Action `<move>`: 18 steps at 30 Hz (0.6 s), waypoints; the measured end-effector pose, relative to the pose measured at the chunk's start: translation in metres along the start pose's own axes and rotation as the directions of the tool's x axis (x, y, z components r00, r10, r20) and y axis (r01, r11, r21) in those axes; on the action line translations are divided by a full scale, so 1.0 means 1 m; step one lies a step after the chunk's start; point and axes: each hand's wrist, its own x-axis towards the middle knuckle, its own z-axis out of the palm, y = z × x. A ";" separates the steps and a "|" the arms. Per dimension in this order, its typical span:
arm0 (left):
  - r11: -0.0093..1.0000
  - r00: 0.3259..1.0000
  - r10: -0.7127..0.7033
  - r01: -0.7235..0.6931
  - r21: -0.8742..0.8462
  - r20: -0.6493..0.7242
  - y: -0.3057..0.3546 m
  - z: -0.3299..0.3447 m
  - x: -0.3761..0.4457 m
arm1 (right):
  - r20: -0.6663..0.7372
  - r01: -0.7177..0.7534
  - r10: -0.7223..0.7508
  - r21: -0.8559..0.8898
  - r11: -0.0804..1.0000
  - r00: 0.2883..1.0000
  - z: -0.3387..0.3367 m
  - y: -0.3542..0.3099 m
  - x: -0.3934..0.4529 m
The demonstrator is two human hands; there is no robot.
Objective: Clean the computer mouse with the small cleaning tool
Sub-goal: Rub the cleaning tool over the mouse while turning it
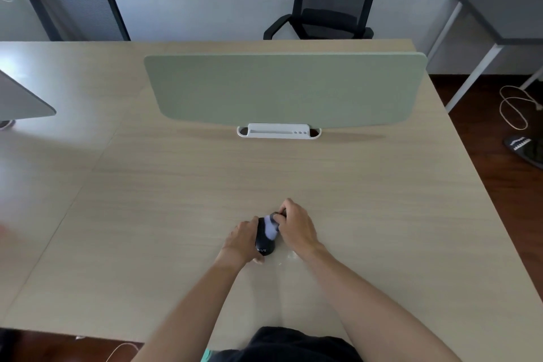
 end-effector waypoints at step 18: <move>0.943 0.977 -0.208 0.189 -0.274 -0.041 0.013 0.012 -0.006 | 0.052 0.130 -0.120 -0.267 0.955 0.991 -0.011 -0.023 0.030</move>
